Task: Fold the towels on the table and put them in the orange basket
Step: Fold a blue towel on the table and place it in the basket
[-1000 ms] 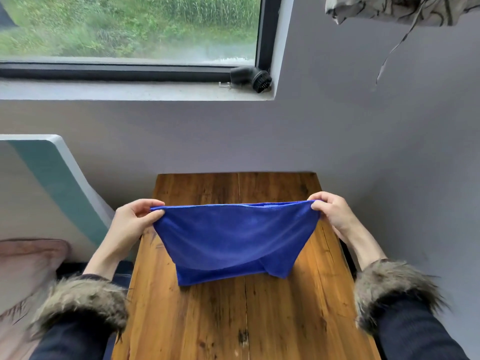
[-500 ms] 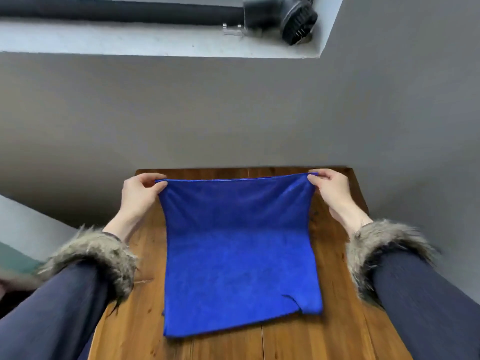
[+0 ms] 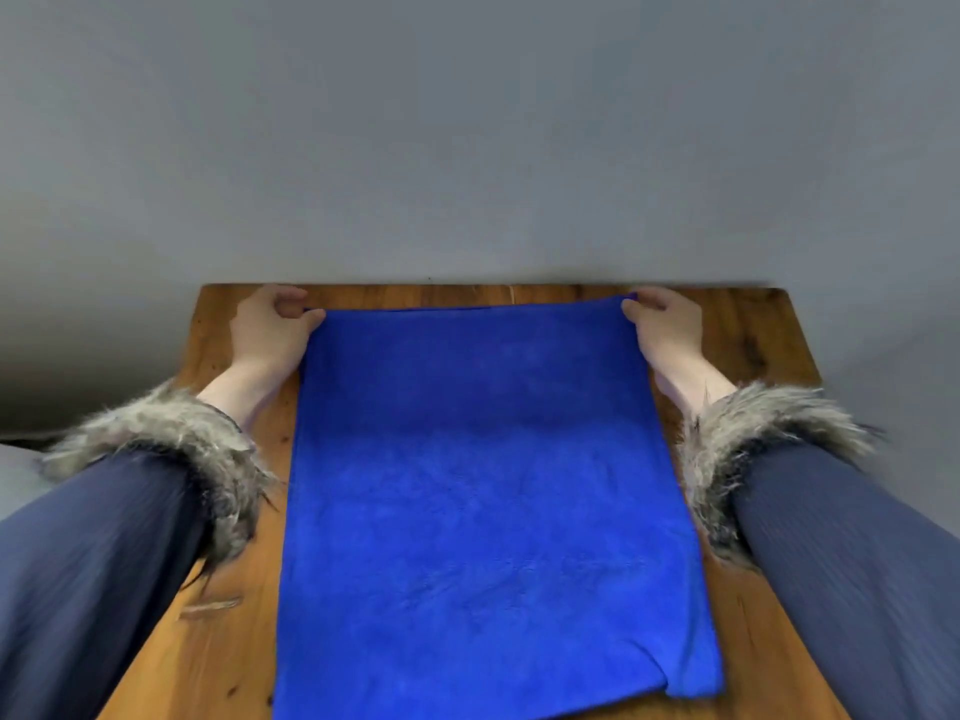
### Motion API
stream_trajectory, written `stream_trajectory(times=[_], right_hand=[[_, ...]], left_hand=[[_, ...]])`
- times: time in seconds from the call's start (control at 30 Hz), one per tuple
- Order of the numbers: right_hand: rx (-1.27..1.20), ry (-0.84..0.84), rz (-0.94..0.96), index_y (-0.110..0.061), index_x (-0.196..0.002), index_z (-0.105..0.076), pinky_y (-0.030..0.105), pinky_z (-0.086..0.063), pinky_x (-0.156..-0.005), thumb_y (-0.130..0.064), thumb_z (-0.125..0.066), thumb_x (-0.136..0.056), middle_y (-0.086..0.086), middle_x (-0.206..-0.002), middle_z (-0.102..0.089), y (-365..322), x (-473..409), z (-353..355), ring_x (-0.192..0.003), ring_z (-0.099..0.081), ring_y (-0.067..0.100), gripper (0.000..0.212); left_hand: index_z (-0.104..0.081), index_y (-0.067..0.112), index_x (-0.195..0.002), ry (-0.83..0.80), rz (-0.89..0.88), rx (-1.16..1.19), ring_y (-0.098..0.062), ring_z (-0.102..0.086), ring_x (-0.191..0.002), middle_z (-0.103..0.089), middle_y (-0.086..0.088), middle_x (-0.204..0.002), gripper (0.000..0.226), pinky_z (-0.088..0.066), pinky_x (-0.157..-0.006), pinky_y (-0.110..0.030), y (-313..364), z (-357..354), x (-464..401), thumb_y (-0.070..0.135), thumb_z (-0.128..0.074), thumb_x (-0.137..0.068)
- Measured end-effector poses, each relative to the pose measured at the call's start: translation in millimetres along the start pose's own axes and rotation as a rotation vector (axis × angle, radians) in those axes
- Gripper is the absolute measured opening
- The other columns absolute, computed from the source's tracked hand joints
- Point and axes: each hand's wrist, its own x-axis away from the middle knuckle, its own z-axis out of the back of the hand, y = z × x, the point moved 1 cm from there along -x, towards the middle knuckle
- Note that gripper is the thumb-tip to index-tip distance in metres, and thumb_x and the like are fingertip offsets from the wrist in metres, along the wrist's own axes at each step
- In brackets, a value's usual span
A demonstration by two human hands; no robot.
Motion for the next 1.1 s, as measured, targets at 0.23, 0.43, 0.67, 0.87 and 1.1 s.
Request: stream_trajectory(times=[0.23,0.43,0.67,0.87,1.1], right_hand=[[0.642,0.001,0.538,-0.003,-0.135,-0.046,0.039,-0.029,-0.109,-0.021,-0.043,-0.095,0.017,-0.139,-0.046,6,47,0,-0.131,-0.039,0.033,0.044],[1.062,-0.311,0.499,-0.017,-0.15,-0.01,0.043,0.005,-0.116,-0.041,-0.022,-0.101,0.003,-0.159,-0.001,20,57,-12,-0.146,0.004,0.018,0.056],[0.807,-0.317,0.448,-0.016,-0.148,-0.02,0.04,0.001,-0.117,-0.028,-0.032,-0.101,0.004,-0.158,-0.011,19,106,18,-0.146,-0.002,0.018,0.051],[0.498,-0.067,0.271,-0.003,-0.123,-0.055,0.024,-0.032,-0.098,-0.009,-0.051,-0.092,0.014,-0.123,-0.054,66,190,86,-0.115,-0.051,0.027,0.032],[0.377,-0.235,-0.111,-0.015,-0.095,-0.061,0.02,-0.045,-0.071,-0.024,-0.063,-0.087,-0.002,-0.083,-0.061,110,252,141,-0.08,-0.057,0.014,0.013]], left_hand=[[-0.049,0.004,-0.127,0.014,-0.435,-0.35,-0.036,-0.045,-0.116,-0.051,-0.019,-0.124,0.038,-0.036,-0.096,-0.041,-1,0,27,0.015,-0.054,-0.09],[-0.009,0.017,-0.15,-0.362,-0.486,-0.795,-0.023,0.005,-0.145,0.0,-0.003,-0.158,0.058,-0.002,-0.116,-0.044,-19,-22,42,0.042,-0.024,-0.099],[-0.007,0.016,-0.15,-0.375,-0.495,-0.772,-0.023,0.01,-0.145,0.003,-0.004,-0.158,0.059,0.005,-0.116,-0.047,-12,-10,103,0.04,-0.024,-0.099],[-0.016,0.017,-0.149,-0.465,-0.511,-0.642,-0.022,0.008,-0.144,-0.004,-0.006,-0.158,0.065,0.001,-0.114,-0.051,-36,-11,246,0.049,-0.014,-0.092],[-0.028,0.024,-0.144,-0.533,-0.679,-0.818,-0.029,-0.014,-0.142,-0.025,-0.009,-0.153,0.057,-0.009,-0.107,-0.06,-61,-39,337,0.048,-0.026,-0.093]])
